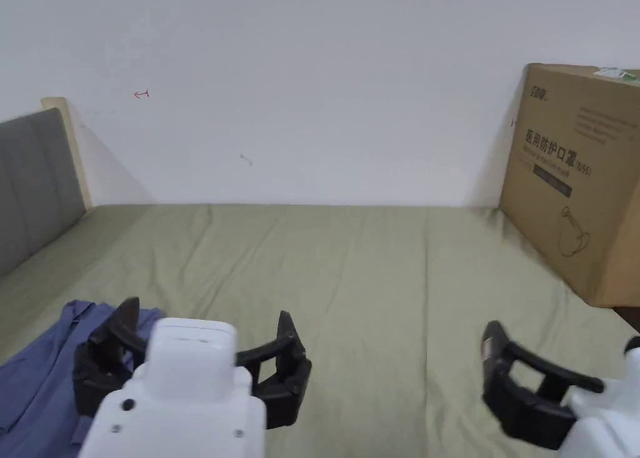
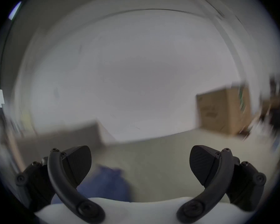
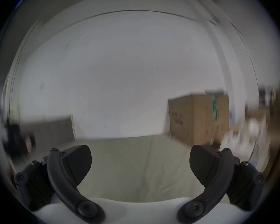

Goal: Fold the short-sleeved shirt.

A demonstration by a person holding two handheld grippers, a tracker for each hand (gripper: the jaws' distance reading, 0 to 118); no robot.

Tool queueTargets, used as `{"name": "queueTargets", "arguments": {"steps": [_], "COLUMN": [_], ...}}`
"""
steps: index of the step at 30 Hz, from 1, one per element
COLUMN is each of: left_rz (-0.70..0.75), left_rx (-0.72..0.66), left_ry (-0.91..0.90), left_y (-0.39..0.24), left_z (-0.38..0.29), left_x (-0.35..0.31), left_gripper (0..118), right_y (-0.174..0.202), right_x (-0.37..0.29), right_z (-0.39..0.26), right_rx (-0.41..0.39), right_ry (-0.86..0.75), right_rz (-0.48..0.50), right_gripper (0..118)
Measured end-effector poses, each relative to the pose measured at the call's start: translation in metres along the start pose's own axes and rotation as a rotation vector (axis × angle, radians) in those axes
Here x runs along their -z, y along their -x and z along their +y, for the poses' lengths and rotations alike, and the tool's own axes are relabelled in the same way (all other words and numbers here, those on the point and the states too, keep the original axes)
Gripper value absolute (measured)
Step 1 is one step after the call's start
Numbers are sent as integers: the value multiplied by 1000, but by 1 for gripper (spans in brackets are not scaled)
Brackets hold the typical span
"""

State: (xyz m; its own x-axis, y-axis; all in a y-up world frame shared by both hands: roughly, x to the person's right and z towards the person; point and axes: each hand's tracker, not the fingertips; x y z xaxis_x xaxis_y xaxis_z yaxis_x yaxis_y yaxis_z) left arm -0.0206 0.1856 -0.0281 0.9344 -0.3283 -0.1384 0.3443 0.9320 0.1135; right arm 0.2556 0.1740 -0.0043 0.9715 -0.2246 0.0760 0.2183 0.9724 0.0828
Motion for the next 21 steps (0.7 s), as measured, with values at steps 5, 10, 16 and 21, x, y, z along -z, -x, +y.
{"name": "queueTargets", "arguments": {"steps": [5,10,16,21], "left_rz": [172,-49,-149,-53], "left_rx": [1390,705,-449,-509], "left_ry": [-437,-28,149,81], "left_y": [-69,-41,48,53], "left_z": [-57,-21,2,-11], "left_x": [-11,-2,33,20], "left_gripper": [118,118,118,118], "right_y": [-101,-114,-52,18], "right_x": [12,-1,19,-10], "right_z": [-74,-125,-15,-9], "right_rx": [1490,1584,252,-269], "right_ry": [373,469,138,-153], "right_rz": [-328,-377,-75,-43], "right_gripper": [118,118,118,118]}}
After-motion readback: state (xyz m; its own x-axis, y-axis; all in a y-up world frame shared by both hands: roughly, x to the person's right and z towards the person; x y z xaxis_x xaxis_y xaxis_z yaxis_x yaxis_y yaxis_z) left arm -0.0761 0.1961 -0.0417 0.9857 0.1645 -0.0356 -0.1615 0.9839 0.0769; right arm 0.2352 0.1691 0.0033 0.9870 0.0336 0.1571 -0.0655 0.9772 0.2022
